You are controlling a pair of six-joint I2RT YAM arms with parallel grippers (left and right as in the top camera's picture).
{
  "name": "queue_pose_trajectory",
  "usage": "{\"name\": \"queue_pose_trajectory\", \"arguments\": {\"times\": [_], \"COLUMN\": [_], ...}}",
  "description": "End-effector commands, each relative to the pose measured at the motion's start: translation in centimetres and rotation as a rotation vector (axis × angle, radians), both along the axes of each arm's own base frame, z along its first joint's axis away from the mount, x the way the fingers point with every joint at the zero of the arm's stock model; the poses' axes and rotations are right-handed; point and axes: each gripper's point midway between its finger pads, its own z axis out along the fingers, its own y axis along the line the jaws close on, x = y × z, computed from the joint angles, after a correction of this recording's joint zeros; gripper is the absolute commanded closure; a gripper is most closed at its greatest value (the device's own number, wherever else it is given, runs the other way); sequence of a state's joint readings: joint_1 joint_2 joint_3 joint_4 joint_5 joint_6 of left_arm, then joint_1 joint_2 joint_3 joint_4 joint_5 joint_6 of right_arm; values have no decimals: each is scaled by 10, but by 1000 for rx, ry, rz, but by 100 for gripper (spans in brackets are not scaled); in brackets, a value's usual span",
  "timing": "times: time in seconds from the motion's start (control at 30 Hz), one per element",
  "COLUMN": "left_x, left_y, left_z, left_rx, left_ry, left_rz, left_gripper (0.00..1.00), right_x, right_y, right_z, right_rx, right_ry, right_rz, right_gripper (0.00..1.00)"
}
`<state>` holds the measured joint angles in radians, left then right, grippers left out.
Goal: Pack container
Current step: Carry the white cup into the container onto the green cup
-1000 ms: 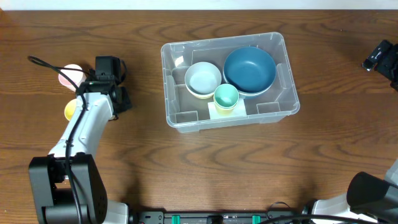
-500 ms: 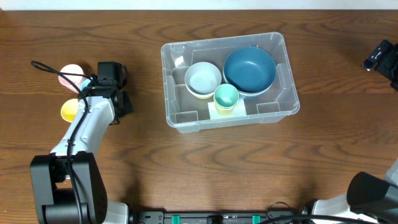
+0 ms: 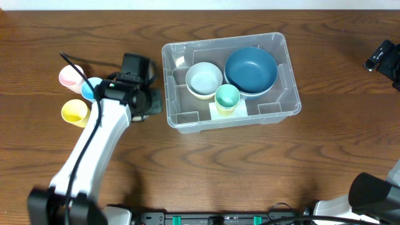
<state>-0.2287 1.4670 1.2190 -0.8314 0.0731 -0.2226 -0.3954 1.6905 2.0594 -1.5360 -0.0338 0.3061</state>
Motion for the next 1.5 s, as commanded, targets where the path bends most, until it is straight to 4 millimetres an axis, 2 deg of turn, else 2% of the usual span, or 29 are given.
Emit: {"name": "queue_pose_trajectory", "arguments": {"times": [0.0, 0.1, 0.2, 0.33, 0.43, 0.5, 0.73, 0.87, 1.03, 1.33, 1.47], "left_x": [2, -1, -6, -10, -8, -9, -10, -3, 11, 15, 13], "left_y": [-20, -23, -29, -62, -90, -100, -106, -109, -119, -155, -170], "left_z": [64, 88, 99, 110, 126, 136, 175, 186, 177, 117, 98], "left_rx": [-23, -22, -41, -116, -150, -159, -150, -126, -86, -1, 16], "left_ry": [-180, -260, -294, -336, -410, -439, -423, -368, -273, -92, -51], "left_rz": [-105, -114, -134, -227, -296, -315, -312, -312, -329, -442, -482], "left_gripper": [94, 94, 94, 94, 94, 94, 94, 94, 94, 94, 94], "right_x": [0, 0, 0, 0, 0, 0, 0, 0, 0, 0, 0], "right_y": [1, 1, 1, 1, 1, 1, 1, 1, 1, 1, 1], "right_z": [1, 1, 1, 1, 1, 1, 1, 1, 1, 1, 1], "right_rx": [-1, -1, -1, -1, -1, -1, -1, -1, -1, -1, -1], "right_ry": [-3, -3, -3, -3, -3, -3, -3, -3, -3, -3, -3], "right_rz": [9, 9, 9, 9, 9, 9, 9, 9, 9, 9, 9], "right_gripper": [1, 1, 1, 1, 1, 1, 1, 1, 1, 1, 1]}}
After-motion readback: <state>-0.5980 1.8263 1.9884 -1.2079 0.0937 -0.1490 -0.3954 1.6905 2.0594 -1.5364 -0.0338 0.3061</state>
